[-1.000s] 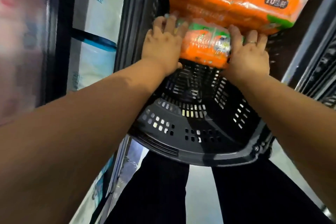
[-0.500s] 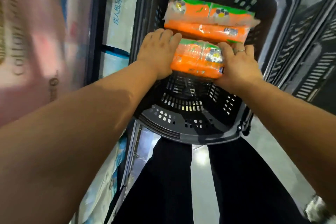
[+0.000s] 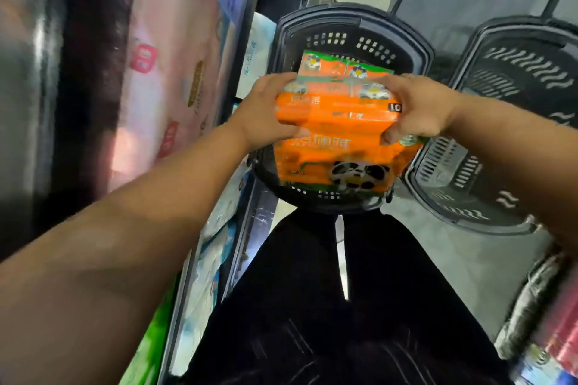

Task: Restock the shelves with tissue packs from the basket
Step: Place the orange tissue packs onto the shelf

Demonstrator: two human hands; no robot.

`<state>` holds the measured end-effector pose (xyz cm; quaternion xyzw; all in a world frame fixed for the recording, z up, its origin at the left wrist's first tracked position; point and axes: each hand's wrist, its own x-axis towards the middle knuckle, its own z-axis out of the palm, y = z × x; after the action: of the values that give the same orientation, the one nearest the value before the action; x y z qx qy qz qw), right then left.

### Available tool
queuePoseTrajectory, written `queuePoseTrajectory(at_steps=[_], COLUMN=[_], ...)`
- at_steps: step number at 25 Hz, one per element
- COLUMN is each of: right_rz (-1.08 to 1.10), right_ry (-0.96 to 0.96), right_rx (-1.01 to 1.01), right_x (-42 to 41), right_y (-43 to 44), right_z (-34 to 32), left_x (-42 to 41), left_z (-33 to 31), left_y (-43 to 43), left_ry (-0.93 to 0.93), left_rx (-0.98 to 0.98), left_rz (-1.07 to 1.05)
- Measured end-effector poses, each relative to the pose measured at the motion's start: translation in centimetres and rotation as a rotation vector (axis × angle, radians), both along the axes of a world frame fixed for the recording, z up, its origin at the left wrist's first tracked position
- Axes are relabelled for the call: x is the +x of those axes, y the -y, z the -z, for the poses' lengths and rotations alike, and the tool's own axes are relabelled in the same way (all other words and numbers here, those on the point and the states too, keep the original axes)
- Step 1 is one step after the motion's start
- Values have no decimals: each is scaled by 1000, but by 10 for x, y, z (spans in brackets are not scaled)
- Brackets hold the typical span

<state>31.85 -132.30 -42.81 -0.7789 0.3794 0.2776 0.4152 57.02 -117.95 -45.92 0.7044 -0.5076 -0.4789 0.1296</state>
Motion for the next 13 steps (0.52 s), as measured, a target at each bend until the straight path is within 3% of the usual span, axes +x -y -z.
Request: queuePoseTrajectory(at_steps=[6,13], right_rz=[64,-26], right_ry=[151,323], right_rx=[264,183], right_x=[-3,-10], right_y=[3,-10], right_z=[-84,-132], left_x=[-7,-48], left_z=[-86,-162], left_y=[-39,-80], left_ry=[-352,-340], left_rx=[-53,-213], left_rz=[-357,-649])
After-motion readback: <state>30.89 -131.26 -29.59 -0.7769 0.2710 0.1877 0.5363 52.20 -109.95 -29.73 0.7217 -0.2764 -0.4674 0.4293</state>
